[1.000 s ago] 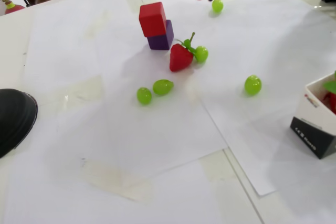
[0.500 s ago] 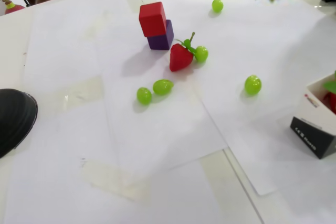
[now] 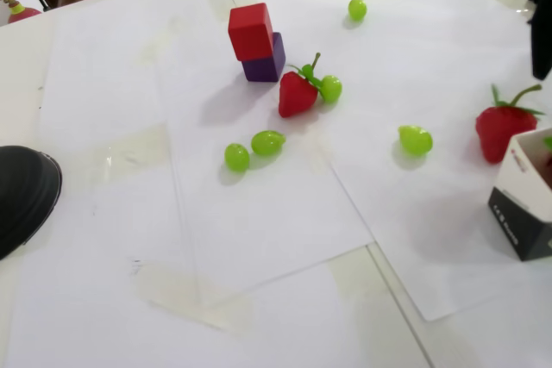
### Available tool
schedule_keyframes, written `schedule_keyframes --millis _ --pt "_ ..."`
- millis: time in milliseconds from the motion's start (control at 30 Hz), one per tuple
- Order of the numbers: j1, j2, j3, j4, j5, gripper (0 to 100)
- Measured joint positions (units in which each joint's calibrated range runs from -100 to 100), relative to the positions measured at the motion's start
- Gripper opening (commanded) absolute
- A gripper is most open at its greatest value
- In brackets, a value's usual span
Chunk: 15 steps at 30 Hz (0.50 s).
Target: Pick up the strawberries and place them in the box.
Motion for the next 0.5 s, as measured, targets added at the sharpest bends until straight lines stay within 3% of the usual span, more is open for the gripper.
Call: schedule_keyframes --millis 333,500 --pt "4.57 -0.45 1.63 13.75 1.17 22" --pt "7.04 -1.54 8.51 12.41 3.61 24"
